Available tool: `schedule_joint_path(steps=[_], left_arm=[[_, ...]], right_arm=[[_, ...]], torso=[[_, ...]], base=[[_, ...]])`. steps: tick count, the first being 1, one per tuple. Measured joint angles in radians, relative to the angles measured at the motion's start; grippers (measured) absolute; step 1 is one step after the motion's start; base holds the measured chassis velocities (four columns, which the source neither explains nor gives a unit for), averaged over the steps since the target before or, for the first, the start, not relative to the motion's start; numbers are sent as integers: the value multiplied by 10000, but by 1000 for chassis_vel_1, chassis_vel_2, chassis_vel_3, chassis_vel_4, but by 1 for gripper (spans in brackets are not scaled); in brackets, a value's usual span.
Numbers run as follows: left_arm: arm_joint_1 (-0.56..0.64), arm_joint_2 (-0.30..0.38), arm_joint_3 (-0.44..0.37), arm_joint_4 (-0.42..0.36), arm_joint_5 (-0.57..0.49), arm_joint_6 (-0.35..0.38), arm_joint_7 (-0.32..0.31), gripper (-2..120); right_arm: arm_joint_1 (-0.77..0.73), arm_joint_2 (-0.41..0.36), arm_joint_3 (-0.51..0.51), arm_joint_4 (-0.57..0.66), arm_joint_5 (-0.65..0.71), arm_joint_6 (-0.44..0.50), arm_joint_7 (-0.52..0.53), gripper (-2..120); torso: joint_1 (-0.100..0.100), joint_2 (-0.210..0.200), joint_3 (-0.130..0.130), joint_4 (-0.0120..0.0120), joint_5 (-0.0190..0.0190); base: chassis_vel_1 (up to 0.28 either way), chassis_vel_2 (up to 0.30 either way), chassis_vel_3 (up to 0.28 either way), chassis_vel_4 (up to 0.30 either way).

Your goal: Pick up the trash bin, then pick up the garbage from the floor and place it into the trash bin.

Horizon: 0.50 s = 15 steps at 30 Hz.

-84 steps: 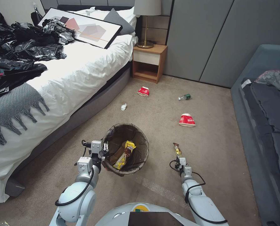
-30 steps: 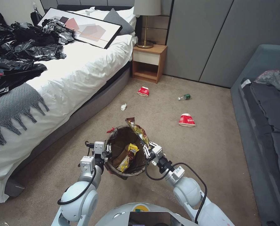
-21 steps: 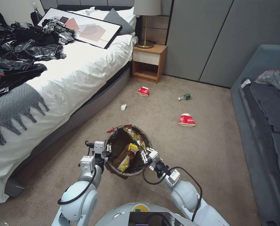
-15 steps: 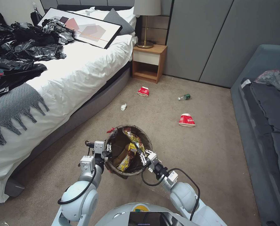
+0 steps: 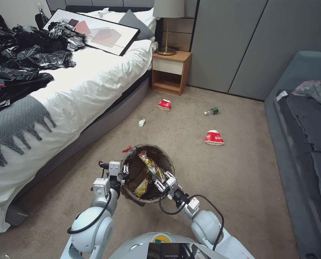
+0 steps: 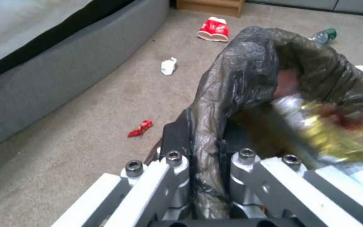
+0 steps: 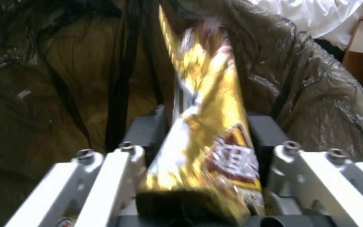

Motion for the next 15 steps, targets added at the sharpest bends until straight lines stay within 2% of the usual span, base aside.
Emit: schedule_joint_path(steps=[1,2,5,6,9,10,15], left_arm=[[-3,-5,7,0,4,3,-1,7],[-3,-5,7,0,4,3,-1,7],[-21,-9,20,1,7,25,0,7],[-21,-9,20,1,7,25,0,7],[-27,-10,20,4,8,46,1,7],[-27,-10,20,4,8,46,1,7],[-31,-7,13,15,8,52,-2,7]], right_arm=[[2,-1,0,0,-7,0,-2,50],[2,-1,0,0,-7,0,-2,50],[13,-19,9,3,-19,-1,-6,65],[13,-19,9,3,-19,-1,-6,65],[16,-21,25,19,-40,-2,-11,79],[16,-21,25,19,-40,-2,-11,79],[-4,-14,41,84,-118,7,-23,97]], torso=[[0,0,0,0,0],[0,0,0,0,0],[0,0,0,0,0],[0,0,0,0,0],[0,0,0,0,0],[0,0,0,0,0],[0,0,0,0,0]], base=[[0,0,0,0],[0,0,0,0],[0,0,0,0],[0,0,0,0],[0,0,0,0],[0,0,0,0],[0,0,0,0]])
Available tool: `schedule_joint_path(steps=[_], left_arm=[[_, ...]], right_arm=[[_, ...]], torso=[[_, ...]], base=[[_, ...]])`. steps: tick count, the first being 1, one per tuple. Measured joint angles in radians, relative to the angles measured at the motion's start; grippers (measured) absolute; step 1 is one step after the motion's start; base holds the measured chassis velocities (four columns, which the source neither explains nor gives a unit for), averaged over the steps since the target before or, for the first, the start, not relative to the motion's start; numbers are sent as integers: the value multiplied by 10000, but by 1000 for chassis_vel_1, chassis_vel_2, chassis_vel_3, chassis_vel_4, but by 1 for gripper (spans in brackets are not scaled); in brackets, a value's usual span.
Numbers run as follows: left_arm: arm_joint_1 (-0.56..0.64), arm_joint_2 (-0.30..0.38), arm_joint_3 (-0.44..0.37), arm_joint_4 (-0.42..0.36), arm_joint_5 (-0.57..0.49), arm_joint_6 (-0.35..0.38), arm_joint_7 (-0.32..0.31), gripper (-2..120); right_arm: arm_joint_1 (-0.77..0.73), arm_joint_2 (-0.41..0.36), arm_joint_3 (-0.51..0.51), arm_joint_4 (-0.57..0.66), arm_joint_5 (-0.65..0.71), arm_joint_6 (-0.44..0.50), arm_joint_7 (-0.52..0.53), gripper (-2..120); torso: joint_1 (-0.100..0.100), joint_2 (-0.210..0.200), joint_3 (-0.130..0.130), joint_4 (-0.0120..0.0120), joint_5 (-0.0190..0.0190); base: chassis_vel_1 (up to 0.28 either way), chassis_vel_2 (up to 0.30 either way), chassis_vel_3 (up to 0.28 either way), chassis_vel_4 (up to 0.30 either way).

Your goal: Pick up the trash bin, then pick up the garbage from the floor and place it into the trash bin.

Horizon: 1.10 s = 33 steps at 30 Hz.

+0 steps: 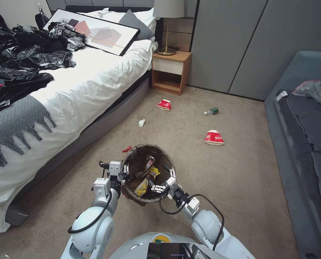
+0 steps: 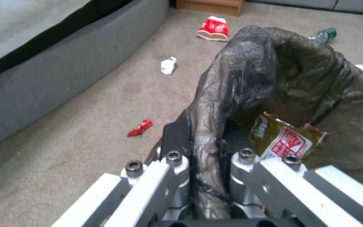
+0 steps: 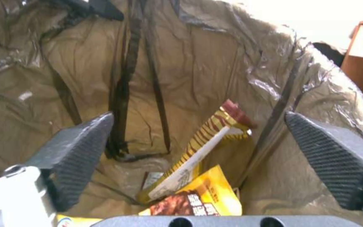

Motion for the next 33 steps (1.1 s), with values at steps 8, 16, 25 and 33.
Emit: schedule_joint_path(steps=[8,16,25,33], left_arm=[[-6,36,-12,34,-1,0,0,7],[-10,57,-45,69,-1,-15,3,7],[-14,68,-94,72,-20,-80,18,7],[-64,55,-119,88,-32,-99,23,7]], right_arm=[[-159,44,264,537,-143,146,100,99],[-767,694,1148,2286,-459,342,1411,100],[-2308,1396,2594,3356,-651,796,2622,100],[-3063,1938,3357,3003,-769,1541,3152,99]], torso=[[0,0,0,0,-1],[0,0,0,0,-1],[0,0,0,-2,-1],[0,0,0,0,0]], base=[[0,0,0,0],[0,0,0,0],[0,0,0,0],[0,0,0,0]])
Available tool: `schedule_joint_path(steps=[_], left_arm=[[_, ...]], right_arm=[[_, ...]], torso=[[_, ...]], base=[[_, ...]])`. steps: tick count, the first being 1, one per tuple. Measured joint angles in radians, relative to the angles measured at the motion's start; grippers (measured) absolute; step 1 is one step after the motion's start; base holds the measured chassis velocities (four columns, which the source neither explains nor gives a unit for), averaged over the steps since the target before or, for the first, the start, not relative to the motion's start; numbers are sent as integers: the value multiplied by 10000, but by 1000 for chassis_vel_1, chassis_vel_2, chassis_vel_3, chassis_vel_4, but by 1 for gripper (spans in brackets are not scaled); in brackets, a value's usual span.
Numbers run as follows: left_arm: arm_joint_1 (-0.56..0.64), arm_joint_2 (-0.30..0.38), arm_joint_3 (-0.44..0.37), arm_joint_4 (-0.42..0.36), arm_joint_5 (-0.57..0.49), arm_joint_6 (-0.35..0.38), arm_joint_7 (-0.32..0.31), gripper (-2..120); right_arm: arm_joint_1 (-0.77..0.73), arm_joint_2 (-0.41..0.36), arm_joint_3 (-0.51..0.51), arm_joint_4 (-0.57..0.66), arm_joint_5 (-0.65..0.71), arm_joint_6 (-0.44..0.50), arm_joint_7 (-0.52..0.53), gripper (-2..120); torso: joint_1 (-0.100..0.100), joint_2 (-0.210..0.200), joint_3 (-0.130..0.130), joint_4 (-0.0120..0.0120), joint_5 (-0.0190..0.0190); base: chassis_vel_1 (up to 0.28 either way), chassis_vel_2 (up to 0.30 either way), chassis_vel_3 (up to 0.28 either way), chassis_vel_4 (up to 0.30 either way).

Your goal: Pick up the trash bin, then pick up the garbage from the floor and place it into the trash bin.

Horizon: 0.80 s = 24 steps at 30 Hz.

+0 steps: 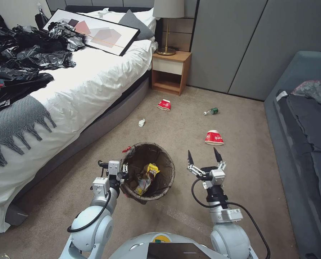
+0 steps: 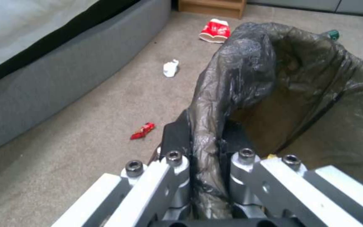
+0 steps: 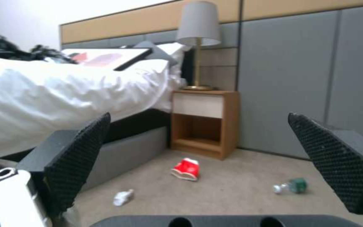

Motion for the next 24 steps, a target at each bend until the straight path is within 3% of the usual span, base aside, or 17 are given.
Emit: schedule_joint_path(steps=[13,24], left_arm=[[-38,-8,-68,46,-25,-28,7,7],[-25,-7,-119,50,-37,-37,17,7]], right_arm=[[-405,519,612,-770,-25,914,201,98],[-179,606,655,-959,-11,901,261,98]], torso=[[0,0,0,-1,-1],[0,0,0,0,-1]], base=[[0,0,0,0],[0,0,0,0]])
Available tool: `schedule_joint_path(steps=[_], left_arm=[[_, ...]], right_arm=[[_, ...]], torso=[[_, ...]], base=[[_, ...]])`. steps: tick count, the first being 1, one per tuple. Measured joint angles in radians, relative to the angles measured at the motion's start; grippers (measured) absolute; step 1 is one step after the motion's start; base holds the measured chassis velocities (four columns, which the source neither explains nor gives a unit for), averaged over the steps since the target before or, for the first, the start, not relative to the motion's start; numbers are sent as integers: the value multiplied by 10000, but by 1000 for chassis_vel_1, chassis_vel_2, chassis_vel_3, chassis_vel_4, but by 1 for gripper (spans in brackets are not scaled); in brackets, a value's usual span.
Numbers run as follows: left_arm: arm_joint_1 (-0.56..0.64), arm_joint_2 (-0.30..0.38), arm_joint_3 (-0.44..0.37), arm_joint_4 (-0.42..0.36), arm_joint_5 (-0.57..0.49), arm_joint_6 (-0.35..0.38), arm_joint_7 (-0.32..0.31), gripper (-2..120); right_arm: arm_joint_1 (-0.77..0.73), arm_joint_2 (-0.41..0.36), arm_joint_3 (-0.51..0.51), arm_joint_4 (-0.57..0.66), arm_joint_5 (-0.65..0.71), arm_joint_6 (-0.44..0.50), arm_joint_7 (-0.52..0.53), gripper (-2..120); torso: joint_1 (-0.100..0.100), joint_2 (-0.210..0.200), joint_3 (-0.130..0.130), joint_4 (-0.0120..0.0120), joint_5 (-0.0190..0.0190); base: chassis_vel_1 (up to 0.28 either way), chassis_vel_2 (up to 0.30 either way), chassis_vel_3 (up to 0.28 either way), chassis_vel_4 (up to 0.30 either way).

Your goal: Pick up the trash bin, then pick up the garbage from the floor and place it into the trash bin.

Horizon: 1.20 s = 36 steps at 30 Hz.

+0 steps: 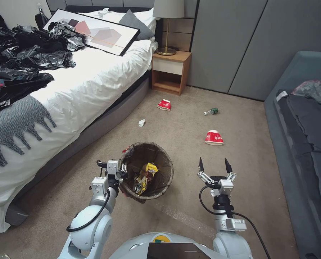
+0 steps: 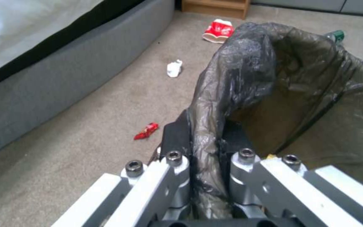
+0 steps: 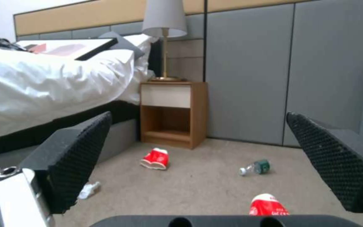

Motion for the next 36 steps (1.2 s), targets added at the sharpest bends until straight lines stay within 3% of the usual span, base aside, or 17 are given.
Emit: schedule_joint_path(steps=[16,36], left_arm=[[-30,-14,13,27,-1,-2,10,7],[-25,-18,31,37,3,-2,3,7]], right_arm=[[291,38,125,-39,158,-185,125,96],[398,38,193,-58,225,-224,96,96]], torso=[[0,0,-1,-2,0],[0,0,1,1,2]], base=[[-23,18,21,-20],[-192,188,188,-187]])
